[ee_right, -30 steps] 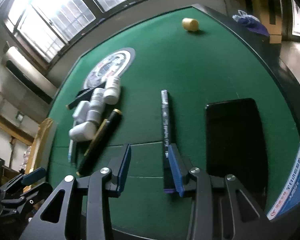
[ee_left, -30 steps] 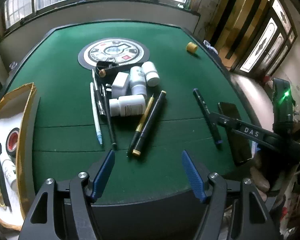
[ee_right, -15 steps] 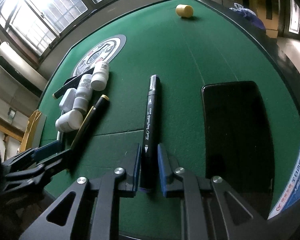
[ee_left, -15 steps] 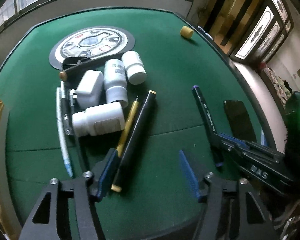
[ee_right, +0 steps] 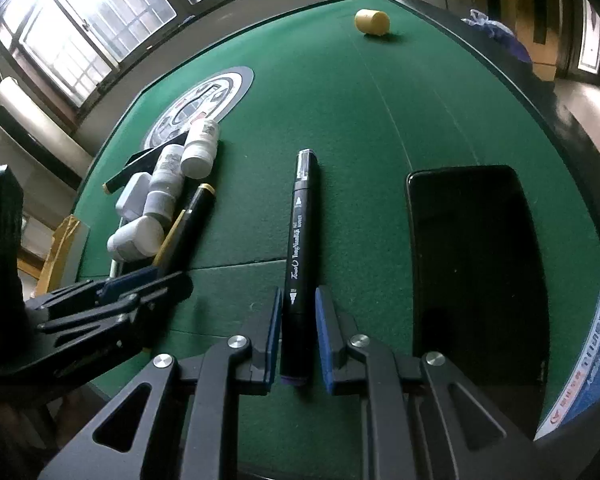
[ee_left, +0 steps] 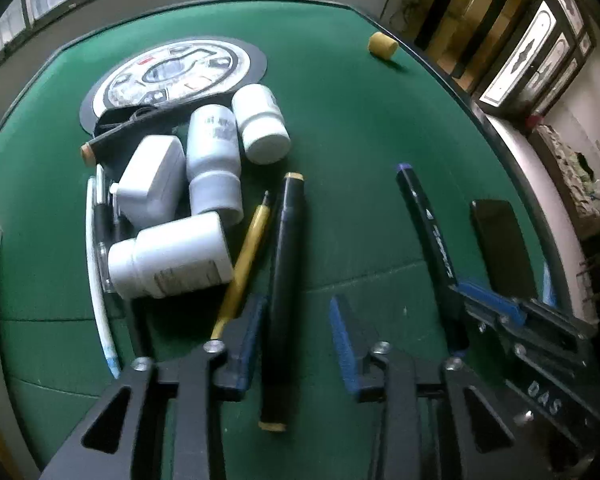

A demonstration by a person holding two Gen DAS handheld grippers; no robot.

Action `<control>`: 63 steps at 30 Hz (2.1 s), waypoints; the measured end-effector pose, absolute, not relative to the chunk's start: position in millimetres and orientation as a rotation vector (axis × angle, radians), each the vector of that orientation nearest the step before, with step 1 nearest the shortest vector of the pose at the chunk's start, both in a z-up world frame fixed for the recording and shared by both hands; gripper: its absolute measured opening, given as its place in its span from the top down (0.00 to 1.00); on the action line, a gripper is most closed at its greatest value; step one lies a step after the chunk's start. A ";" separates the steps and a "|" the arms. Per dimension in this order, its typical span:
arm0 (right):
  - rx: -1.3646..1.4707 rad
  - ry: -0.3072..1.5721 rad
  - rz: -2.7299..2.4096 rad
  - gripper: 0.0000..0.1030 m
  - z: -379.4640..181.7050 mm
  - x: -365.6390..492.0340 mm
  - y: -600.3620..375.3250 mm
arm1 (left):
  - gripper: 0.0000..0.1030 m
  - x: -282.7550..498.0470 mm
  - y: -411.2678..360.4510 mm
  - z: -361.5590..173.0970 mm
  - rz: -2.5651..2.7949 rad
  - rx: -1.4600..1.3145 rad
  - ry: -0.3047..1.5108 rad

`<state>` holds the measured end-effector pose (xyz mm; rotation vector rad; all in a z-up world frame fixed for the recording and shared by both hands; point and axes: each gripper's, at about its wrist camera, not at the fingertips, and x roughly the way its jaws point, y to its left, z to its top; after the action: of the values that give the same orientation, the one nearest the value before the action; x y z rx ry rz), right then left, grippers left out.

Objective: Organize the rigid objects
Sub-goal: 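Grasp the gold-capped black pen with the left gripper while the right grasps the black marker, then carry the pen and marker into the tray and open both grippers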

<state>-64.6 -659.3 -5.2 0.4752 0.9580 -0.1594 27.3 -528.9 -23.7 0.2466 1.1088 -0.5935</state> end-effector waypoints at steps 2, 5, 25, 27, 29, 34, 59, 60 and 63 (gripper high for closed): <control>0.458 0.956 -0.174 0.84 -5.1 -64.1 -656.2 | 0.86 27.2 -531.0 -23.7 -0.585 0.266 1.097; 0.424 0.954 -0.197 0.84 -4.8 -63.9 -650.3 | 0.86 25.1 -528.8 -23.8 -0.595 0.261 1.091; 0.666 0.887 -0.132 0.85 5.1 -80.8 -649.3 | 0.86 14.0 -490.0 -5.1 -0.726 0.019 1.203; 0.680 0.875 -0.121 0.85 9.9 -83.3 -646.2 | 0.86 11.2 -485.5 0.1 -0.738 0.000 1.203; 0.689 0.866 -0.103 0.85 15.3 -85.5 -641.7 | 0.86 9.3 -478.0 5.7 -0.752 -0.027 1.203; 0.684 0.832 -0.037 0.85 29.9 -88.3 -620.6 | 0.86 7.9 -455.1 17.5 -0.766 -0.090 1.207; 0.457 0.908 0.358 0.85 46.5 -26.0 -456.5 | 0.86 7.2 -273.4 61.8 -0.611 -0.411 1.088; 0.448 0.916 0.371 0.85 45.9 -21.6 -450.5 | 0.86 9.2 -263.2 63.9 -0.595 -0.420 1.078; 0.445 0.940 0.410 0.85 44.0 -7.9 -435.3 | 0.86 19.1 -230.8 66.2 -0.518 -0.452 1.051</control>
<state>-7.9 -435.3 44.0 0.4447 0.9396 0.4101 19.1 -230.8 66.2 -0.4516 1.0505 -0.5183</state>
